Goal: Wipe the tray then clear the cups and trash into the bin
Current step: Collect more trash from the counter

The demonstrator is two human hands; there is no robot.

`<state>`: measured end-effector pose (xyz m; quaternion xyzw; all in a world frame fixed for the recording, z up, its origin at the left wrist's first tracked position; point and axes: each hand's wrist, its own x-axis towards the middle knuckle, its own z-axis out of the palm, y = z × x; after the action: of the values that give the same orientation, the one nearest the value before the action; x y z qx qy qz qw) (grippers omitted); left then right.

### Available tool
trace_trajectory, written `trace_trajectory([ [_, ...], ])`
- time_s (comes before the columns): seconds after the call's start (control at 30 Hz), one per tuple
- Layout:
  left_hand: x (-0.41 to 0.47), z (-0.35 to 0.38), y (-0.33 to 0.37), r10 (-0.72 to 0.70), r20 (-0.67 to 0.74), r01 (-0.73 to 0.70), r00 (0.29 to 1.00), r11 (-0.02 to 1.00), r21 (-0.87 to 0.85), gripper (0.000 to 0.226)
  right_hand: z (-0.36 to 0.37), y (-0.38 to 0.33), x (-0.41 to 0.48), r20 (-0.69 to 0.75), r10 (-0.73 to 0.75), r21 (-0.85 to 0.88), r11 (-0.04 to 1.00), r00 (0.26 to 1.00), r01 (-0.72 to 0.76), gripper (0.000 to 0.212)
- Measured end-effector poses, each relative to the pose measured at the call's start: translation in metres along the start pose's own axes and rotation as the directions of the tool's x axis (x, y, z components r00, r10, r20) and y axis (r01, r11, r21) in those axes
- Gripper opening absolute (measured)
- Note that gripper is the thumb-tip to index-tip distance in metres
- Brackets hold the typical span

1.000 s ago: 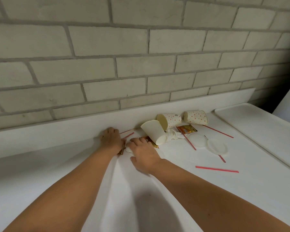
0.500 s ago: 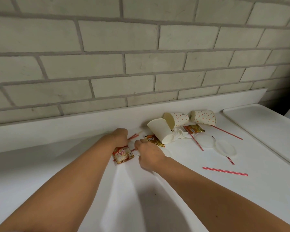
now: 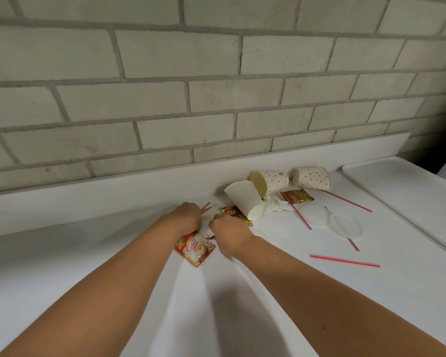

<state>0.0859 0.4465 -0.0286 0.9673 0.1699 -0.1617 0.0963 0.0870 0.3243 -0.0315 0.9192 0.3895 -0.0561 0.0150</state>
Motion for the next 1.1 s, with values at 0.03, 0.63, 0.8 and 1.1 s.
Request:
trace_trajectory([
  [0.03,0.000,0.001,-0.002,0.007,-0.019,-0.008,1.000,0.999,-0.048,0.026,-0.001,0.000,-0.001,0.022,0.004,-0.013,1.000,1.000,-0.004,0.030],
  [0.63,-0.013,-0.002,-0.017,-0.059,-0.183,-0.135,0.981,0.470,-0.872,0.041,-0.027,-0.015,-0.003,-0.033,0.266,0.534,0.820,0.963,-0.208,0.021],
  [0.8,-0.010,-0.001,-0.016,-0.150,-0.241,-0.146,0.959,0.465,-0.873,0.031,-0.020,-0.026,0.001,-0.065,0.299,0.607,0.769,0.952,-0.200,0.037],
  [1.1,-0.007,-0.001,-0.028,-0.223,-0.281,-0.119,0.933,0.548,-0.828,0.035,0.004,-0.033,-0.001,0.182,0.270,0.480,0.815,0.945,-0.325,0.054],
])
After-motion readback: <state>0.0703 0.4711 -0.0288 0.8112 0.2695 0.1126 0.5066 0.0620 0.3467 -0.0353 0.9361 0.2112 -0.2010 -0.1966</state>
